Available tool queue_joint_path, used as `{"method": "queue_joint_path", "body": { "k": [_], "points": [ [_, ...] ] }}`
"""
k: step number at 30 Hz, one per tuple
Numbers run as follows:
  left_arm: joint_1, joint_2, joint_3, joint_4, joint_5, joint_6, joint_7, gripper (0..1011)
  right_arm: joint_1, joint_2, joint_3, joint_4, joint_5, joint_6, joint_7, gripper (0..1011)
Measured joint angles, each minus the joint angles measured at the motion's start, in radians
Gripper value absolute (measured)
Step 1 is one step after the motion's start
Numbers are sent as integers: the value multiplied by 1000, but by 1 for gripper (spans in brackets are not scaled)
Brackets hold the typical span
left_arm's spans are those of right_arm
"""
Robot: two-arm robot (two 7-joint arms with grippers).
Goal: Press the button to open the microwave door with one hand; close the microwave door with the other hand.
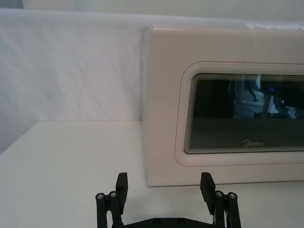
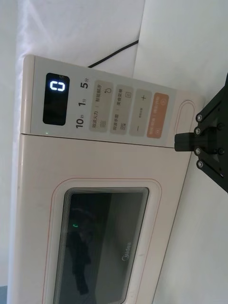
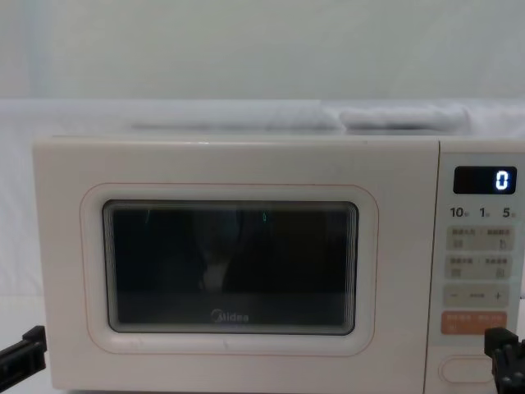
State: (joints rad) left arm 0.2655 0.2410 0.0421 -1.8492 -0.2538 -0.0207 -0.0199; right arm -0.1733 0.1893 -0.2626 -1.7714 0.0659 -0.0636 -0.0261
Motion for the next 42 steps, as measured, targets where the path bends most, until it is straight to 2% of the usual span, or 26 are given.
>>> {"method": "queue_joint_path", "body": {
  "k": [8,16,19,27,42],
  "points": [
    [0,0,0,0,0,0,0,1001,1,-9,13,-7,3,8,20,0],
    [0,0,0,0,0,0,0,1001,12,-25,44,-5,33,51,73,0],
    [0,0,0,0,0,0,0,1001,27,-33,59,13,44,81,95,0],
    [0,0,0,0,0,0,0,1001,68,-54,75,66,48,120,127,0],
    [0,0,0,0,0,0,0,1001,135,-86,81,157,55,148,150,0]
  ]
}}
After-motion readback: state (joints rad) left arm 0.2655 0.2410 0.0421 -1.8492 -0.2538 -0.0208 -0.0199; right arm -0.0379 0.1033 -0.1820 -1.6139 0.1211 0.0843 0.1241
